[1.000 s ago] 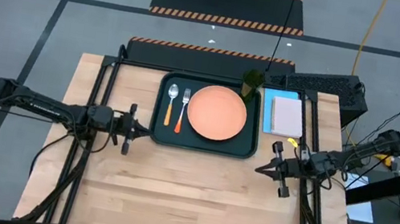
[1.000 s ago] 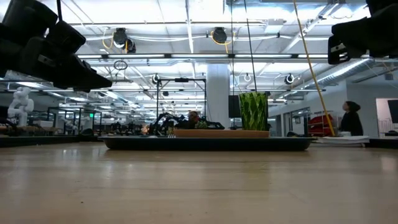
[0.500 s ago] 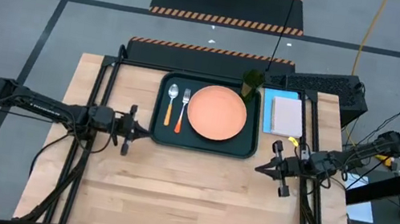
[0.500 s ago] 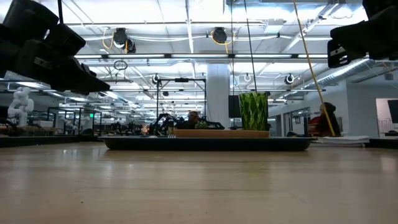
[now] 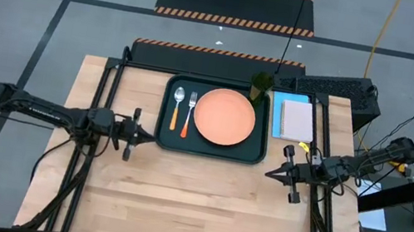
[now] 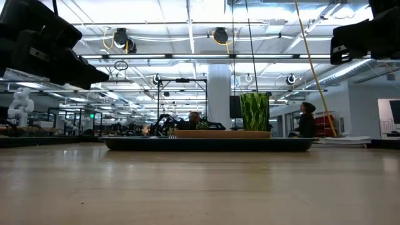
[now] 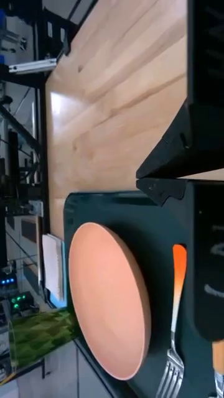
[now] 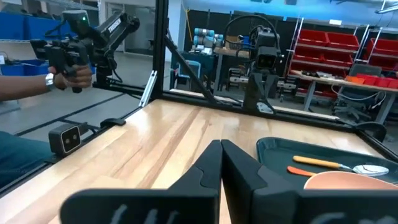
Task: Pick and place plate/cup/fork/spoon on tray
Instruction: Return to Home Position
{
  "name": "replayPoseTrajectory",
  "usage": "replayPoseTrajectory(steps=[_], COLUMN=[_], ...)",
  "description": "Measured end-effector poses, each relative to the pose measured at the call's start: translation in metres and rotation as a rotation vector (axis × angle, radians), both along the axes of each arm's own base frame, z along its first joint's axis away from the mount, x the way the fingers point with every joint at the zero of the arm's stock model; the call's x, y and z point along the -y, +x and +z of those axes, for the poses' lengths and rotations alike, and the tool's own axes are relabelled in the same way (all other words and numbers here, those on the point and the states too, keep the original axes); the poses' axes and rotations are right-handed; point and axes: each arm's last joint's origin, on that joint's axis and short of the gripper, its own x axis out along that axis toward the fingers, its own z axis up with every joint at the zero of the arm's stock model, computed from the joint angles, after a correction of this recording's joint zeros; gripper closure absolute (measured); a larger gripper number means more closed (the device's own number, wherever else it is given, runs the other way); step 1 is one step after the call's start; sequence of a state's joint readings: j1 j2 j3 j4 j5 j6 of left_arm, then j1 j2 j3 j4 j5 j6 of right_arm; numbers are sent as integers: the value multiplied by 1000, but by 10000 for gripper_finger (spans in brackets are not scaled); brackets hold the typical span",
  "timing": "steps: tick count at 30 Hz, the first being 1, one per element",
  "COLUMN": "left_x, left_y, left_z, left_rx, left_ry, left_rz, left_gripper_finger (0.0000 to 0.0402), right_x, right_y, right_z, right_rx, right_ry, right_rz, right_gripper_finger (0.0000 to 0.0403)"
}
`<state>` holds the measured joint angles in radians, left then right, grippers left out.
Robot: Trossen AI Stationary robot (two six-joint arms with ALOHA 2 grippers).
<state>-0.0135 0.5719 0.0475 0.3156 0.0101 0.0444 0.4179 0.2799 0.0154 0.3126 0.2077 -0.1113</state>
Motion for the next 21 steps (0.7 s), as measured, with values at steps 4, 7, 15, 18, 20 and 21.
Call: replayPoseTrajectory(steps=[4,7,15,18,20,21], left_x=[0,0,0,0,0,0], left_y=[-3,-5,-6,-6,-6,-6], left_z=[2,3,6,6,6,6], left_rx=[13,18,46,45,47,48], left_ry=[-5,-2,5,7,3,2], left_rz=[-1,-4,-20,-20,-19,-19], left_gripper_finger=[392,397,388,396,398,396], right_x=[1,2,10,15,17,18], right_y=[-3,-5,-12,-14,-14,-13], right_z=[-1,-1,-3,0,-1,-1], right_rx=[-7,-7,-9,33,34,30], right_ry=[-10,-11,-20,-34,-54,-61], right_rz=[0,0,-39,-79,-78,-67], right_gripper_finger=[403,403,403,403,403,403])
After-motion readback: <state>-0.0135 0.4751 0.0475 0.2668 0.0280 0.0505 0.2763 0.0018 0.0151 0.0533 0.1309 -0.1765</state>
